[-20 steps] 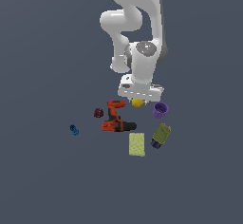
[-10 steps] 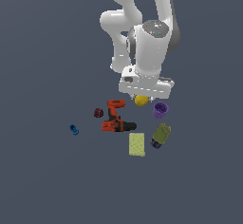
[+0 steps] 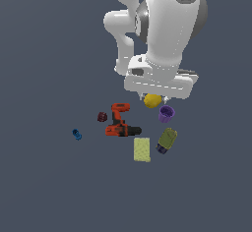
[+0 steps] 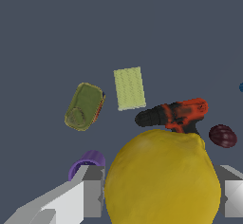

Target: Pick up a designated object from a clutter of objects.

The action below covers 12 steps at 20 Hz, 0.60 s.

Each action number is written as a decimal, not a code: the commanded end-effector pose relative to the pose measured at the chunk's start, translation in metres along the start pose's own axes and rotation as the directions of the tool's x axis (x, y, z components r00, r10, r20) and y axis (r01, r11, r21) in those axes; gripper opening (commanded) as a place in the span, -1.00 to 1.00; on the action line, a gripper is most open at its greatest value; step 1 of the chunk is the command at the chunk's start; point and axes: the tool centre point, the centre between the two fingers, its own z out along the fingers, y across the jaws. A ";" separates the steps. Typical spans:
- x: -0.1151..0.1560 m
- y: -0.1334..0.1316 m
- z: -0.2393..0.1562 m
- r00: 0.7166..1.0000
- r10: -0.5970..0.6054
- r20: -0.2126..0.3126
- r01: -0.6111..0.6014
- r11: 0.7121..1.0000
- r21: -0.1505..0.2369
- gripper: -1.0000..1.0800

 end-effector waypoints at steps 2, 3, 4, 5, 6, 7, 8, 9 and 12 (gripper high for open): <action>0.016 -0.005 -0.024 1.000 0.000 0.001 0.000 1.000 0.000 -1.00; 0.020 -0.007 -0.031 1.000 0.000 0.001 0.000 1.000 0.000 -1.00; 0.024 -0.008 -0.037 1.000 0.000 0.001 0.000 1.000 0.000 -1.00; 0.028 -0.009 -0.042 1.000 0.000 0.001 0.000 1.000 0.000 -1.00; 0.031 -0.011 -0.048 1.000 0.000 0.001 0.000 1.000 0.000 -1.00; 0.035 -0.012 -0.053 1.000 0.000 0.001 0.000 1.000 0.000 -1.00; 0.038 -0.013 -0.057 1.000 0.001 0.001 -0.001 1.000 -0.001 -1.00; 0.041 -0.014 -0.061 1.000 0.001 0.001 -0.001 1.000 -0.001 -1.00; 0.048 -0.016 -0.072 1.000 0.001 0.001 -0.001 1.000 -0.001 -1.00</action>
